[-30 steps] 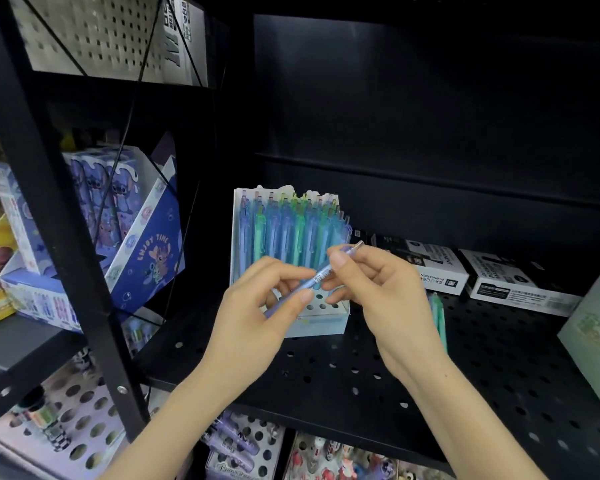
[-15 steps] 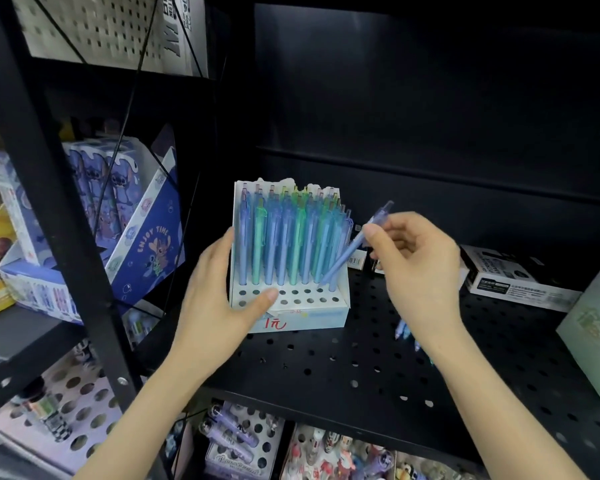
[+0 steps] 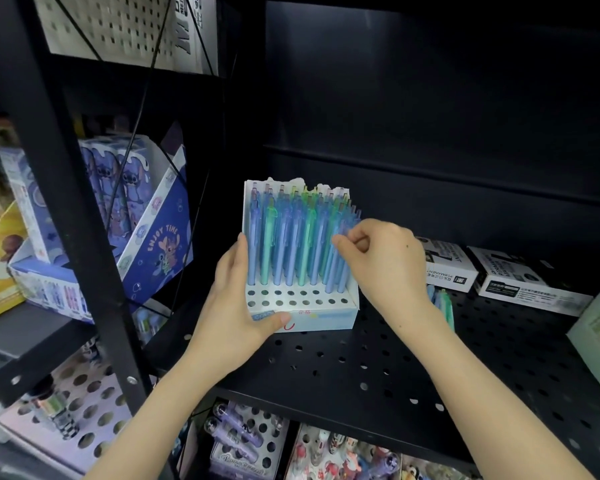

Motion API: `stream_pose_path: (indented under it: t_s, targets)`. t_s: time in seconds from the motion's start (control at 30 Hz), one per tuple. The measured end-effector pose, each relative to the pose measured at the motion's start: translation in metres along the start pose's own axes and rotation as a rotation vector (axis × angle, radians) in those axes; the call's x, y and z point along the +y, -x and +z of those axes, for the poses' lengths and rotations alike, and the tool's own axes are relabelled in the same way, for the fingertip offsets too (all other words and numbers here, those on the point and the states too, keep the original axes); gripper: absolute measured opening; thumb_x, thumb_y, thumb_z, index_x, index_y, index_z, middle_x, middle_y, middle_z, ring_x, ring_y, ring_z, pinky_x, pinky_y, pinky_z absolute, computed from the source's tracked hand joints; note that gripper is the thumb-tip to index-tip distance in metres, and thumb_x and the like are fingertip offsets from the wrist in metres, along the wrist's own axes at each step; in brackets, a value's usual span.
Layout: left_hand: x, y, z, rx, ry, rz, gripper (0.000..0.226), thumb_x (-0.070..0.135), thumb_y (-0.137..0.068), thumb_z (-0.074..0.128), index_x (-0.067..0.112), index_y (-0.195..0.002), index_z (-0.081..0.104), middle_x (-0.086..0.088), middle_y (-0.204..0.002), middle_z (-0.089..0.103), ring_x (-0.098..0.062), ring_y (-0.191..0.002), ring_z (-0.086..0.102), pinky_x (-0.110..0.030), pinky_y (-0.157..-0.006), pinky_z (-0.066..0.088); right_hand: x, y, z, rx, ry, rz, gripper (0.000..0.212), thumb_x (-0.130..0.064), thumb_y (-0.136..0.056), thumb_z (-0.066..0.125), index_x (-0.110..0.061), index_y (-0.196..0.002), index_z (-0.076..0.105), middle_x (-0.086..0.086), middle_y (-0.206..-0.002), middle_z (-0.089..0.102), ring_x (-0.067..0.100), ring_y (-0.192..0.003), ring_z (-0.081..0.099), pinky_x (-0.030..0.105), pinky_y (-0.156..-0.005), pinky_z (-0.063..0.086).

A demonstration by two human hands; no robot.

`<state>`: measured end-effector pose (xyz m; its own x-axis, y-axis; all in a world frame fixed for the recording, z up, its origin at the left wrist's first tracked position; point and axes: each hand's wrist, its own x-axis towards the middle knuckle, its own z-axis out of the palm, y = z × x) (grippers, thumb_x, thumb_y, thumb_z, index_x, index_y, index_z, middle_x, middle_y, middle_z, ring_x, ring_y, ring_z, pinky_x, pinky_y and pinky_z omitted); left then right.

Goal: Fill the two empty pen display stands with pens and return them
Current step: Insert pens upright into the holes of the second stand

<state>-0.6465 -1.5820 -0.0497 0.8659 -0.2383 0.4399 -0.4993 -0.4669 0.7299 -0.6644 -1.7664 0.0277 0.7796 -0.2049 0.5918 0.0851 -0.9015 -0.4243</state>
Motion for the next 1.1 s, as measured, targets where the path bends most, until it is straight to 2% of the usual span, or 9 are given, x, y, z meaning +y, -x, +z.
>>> stream_pose_path:
  t_s: [0.2, 0.3, 0.43, 0.57, 0.67, 0.77, 0.83, 0.97, 1.1]
  targets:
    - [0.000, 0.001, -0.001, 0.003, -0.007, 0.014, 0.112, 0.029, -0.073, 0.077, 0.048, -0.135, -0.014, 0.033, -0.135, 0.005, 0.013, -0.121, 0.017, -0.015, -0.099, 0.022, 0.013, 0.014, -0.014, 0.072, -0.095, 0.022, 0.018, -0.042, -0.085, 0.062, -0.024, -0.088, 0.065, -0.011, -0.063, 0.059, 0.005, -0.060, 0.055, 0.027, -0.060, 0.047]
    - [0.003, 0.001, -0.002, 0.006, -0.050, 0.000, 0.114, 0.031, -0.071, 0.078, 0.045, -0.140, -0.011, 0.028, -0.142, 0.009, 0.005, -0.128, 0.020, -0.021, -0.104, 0.023, 0.048, 0.025, -0.028, 0.068, 0.033, 0.084, 0.021, -0.042, -0.086, 0.061, -0.024, -0.097, 0.066, -0.012, -0.070, 0.061, 0.009, -0.065, 0.056, 0.027, -0.062, 0.045]
    - [0.014, 0.008, -0.004, 0.180, -0.216, 0.062, 0.099, 0.030, -0.068, 0.081, 0.034, -0.146, 0.020, 0.010, -0.151, 0.021, 0.000, -0.134, 0.017, -0.020, -0.109, 0.012, 0.110, 0.038, -0.044, -0.106, 0.215, 0.234, 0.032, -0.046, -0.086, 0.058, -0.020, -0.105, 0.063, -0.010, -0.075, 0.058, 0.012, -0.069, 0.054, 0.024, -0.051, 0.035]
    - [0.038, 0.018, 0.008, 0.346, -0.266, 0.336, 0.052, 0.036, -0.077, 0.063, 0.015, -0.123, 0.053, -0.003, -0.122, 0.050, -0.007, -0.115, 0.037, -0.009, -0.102, 0.018, 0.142, 0.049, -0.050, -0.261, 0.227, 0.310, 0.044, -0.055, -0.083, 0.057, -0.023, -0.112, 0.058, -0.007, -0.089, 0.060, 0.012, -0.079, 0.054, 0.026, -0.056, 0.037]
    - [0.067, 0.016, 0.036, 0.224, -0.188, 0.508, 0.029, 0.030, -0.081, 0.055, 0.021, -0.109, 0.057, 0.006, -0.101, 0.057, -0.006, -0.098, 0.048, -0.009, -0.091, 0.030, 0.144, 0.046, -0.043, -0.299, 0.194, 0.350, 0.053, -0.062, -0.079, 0.056, -0.026, -0.117, 0.054, -0.007, -0.096, 0.058, 0.012, -0.084, 0.055, 0.027, -0.060, 0.041]
    - [0.092, 0.006, 0.071, 0.006, -0.145, 0.598, 0.025, 0.026, -0.086, 0.053, 0.018, -0.107, 0.062, 0.009, -0.094, 0.060, -0.003, -0.092, 0.051, -0.011, -0.082, 0.037, 0.145, 0.043, -0.038, -0.332, 0.190, 0.379, 0.060, -0.065, -0.076, 0.058, -0.027, -0.121, 0.051, -0.004, -0.107, 0.057, 0.014, -0.092, 0.058, 0.028, -0.063, 0.042]
    - [0.101, -0.004, 0.092, -0.083, -0.097, 0.524, 0.026, 0.024, -0.086, 0.056, 0.017, -0.110, 0.063, 0.014, -0.094, 0.054, 0.002, -0.090, 0.047, -0.011, -0.079, 0.037, 0.146, 0.042, -0.040, -0.344, 0.134, 0.412, 0.058, -0.061, -0.075, 0.063, -0.027, -0.120, 0.050, -0.006, -0.104, 0.056, 0.014, -0.092, 0.057, 0.028, -0.064, 0.042]
    - [0.112, -0.028, 0.133, -0.216, -0.058, 0.160, 0.038, 0.021, -0.087, 0.062, 0.019, -0.124, 0.055, 0.009, -0.105, 0.052, -0.002, -0.091, 0.048, -0.014, -0.085, 0.041, 0.154, 0.043, -0.048, -0.329, -0.018, 0.473, 0.055, -0.043, -0.074, 0.074, -0.022, -0.119, 0.050, -0.011, -0.082, 0.052, 0.013, -0.081, 0.056, 0.028, -0.063, 0.041]
    - [0.116, -0.052, 0.155, -0.417, -0.235, -0.089, 0.055, 0.030, -0.087, 0.062, 0.012, -0.135, 0.043, -0.007, -0.123, 0.053, -0.020, -0.106, 0.055, -0.029, -0.091, 0.045, 0.160, 0.043, -0.052, -0.337, -0.107, 0.559, 0.058, -0.029, -0.073, 0.077, -0.014, -0.123, 0.052, 0.001, -0.102, 0.062, 0.020, -0.096, 0.060, 0.036, -0.081, 0.049]
